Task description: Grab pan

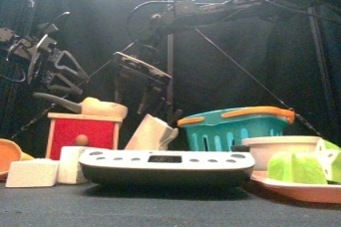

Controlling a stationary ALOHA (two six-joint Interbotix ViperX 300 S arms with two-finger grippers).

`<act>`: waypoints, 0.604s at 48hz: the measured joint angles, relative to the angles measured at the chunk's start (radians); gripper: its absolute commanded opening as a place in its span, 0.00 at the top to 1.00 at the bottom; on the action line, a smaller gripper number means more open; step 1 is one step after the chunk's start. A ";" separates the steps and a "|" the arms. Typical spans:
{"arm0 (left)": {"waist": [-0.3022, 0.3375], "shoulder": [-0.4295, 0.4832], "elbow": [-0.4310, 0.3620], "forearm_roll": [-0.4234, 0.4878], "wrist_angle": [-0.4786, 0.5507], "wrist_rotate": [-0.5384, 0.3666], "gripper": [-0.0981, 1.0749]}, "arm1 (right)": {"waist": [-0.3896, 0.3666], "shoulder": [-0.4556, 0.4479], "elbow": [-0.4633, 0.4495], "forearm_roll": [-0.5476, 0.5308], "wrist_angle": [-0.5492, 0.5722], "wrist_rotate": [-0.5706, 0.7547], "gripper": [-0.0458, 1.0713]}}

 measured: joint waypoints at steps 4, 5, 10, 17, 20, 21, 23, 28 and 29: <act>0.000 0.000 -0.002 0.000 -0.005 0.000 0.11 | 0.000 0.009 0.000 0.000 -0.002 0.000 0.13; 0.000 0.000 0.000 -0.002 -0.005 0.000 0.11 | 0.000 0.009 0.000 0.000 -0.002 0.000 0.13; 0.000 0.000 0.000 0.000 -0.005 0.000 0.11 | 0.000 0.015 0.000 0.000 -0.002 -0.002 0.13; 0.000 0.000 0.000 -0.002 -0.005 0.000 0.11 | 0.000 0.020 -0.002 0.002 -0.003 -0.002 0.14; 0.000 0.000 0.000 0.000 -0.005 0.000 0.11 | 0.000 0.021 -0.003 0.002 -0.002 0.000 0.16; 0.000 0.000 0.000 0.000 -0.005 0.000 0.11 | 0.000 0.021 -0.003 0.002 -0.003 -0.002 0.17; 0.000 0.000 0.000 0.000 -0.005 -0.002 0.11 | -0.002 0.021 -0.003 0.002 -0.003 -0.002 0.19; 0.000 0.000 0.000 0.000 -0.006 0.000 0.11 | -0.002 0.023 -0.003 0.003 -0.003 -0.002 0.25; 0.000 0.000 0.000 0.000 -0.005 0.000 0.11 | -0.002 0.023 -0.003 0.003 -0.003 -0.002 0.26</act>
